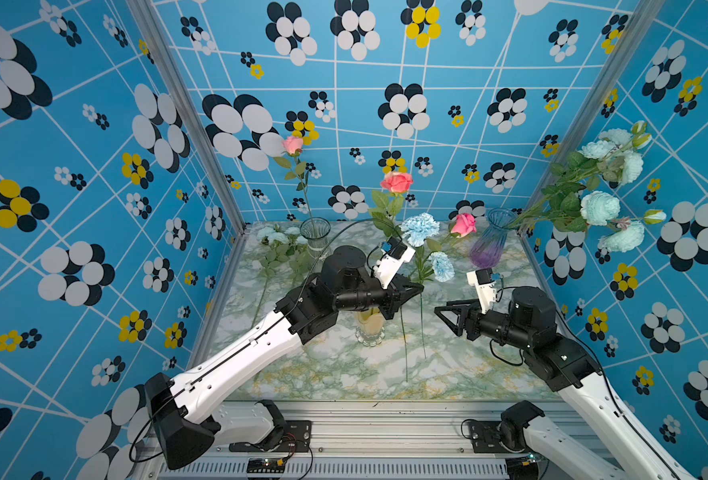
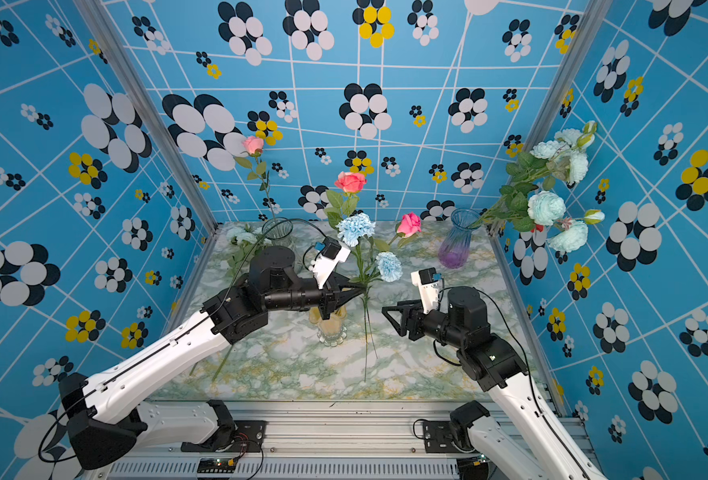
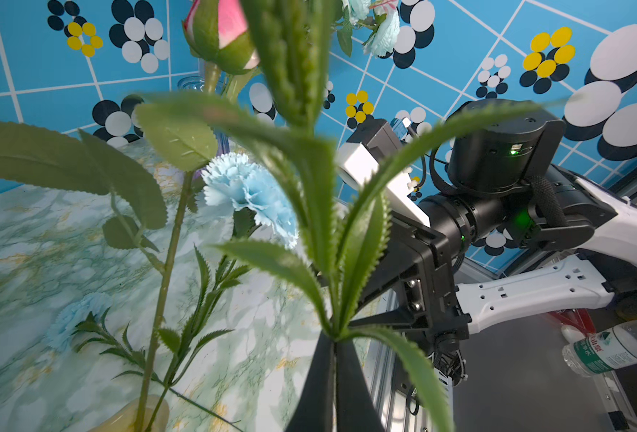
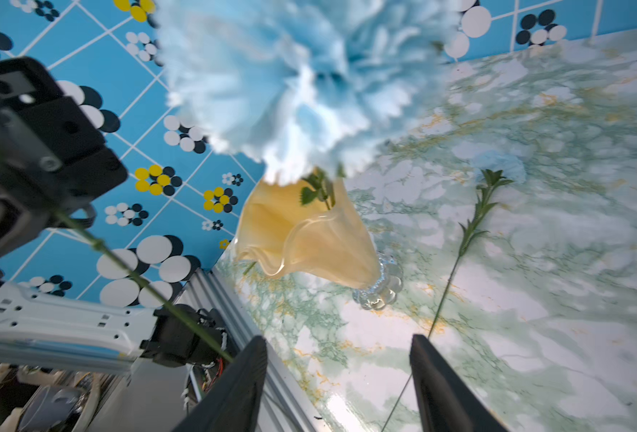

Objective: Pick out blue flowers from the vase
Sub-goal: Pick up the flower from the vase.

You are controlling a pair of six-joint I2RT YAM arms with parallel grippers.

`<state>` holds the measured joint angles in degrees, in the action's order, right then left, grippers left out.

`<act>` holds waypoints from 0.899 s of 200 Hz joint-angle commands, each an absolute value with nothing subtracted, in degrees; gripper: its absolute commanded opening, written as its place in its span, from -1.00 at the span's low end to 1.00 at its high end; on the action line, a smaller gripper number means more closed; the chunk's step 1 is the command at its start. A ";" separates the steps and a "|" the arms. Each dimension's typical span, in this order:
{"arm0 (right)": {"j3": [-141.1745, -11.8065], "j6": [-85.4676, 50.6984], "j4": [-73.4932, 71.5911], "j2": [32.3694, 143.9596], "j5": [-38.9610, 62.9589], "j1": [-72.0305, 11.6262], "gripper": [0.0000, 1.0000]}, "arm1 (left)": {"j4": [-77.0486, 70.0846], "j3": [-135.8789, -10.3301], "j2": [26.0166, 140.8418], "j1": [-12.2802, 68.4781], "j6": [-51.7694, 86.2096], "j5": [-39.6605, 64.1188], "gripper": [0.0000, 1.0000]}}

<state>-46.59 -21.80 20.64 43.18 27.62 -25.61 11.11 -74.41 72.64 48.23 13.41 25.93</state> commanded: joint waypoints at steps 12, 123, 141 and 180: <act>-51.23 -20.22 20.29 43.49 32.00 -29.92 0.17 | 8.16 -74.18 72.16 47.22 15.63 31.13 -1.00; -57.48 -19.50 15.17 48.51 26.74 -36.19 -0.22 | 9.13 -73.74 71.81 46.55 15.95 35.46 -1.00; -57.84 -19.53 14.43 48.92 26.25 -36.30 -0.28 | 9.23 -73.52 71.74 46.41 15.93 35.57 -1.00; -58.18 -19.53 13.32 48.96 25.50 -36.56 -0.46 | 8.68 -73.10 71.59 46.14 16.14 35.78 -1.00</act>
<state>-56.42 -20.14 15.90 49.01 27.05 -36.05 10.09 -74.32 72.64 46.78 15.51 34.35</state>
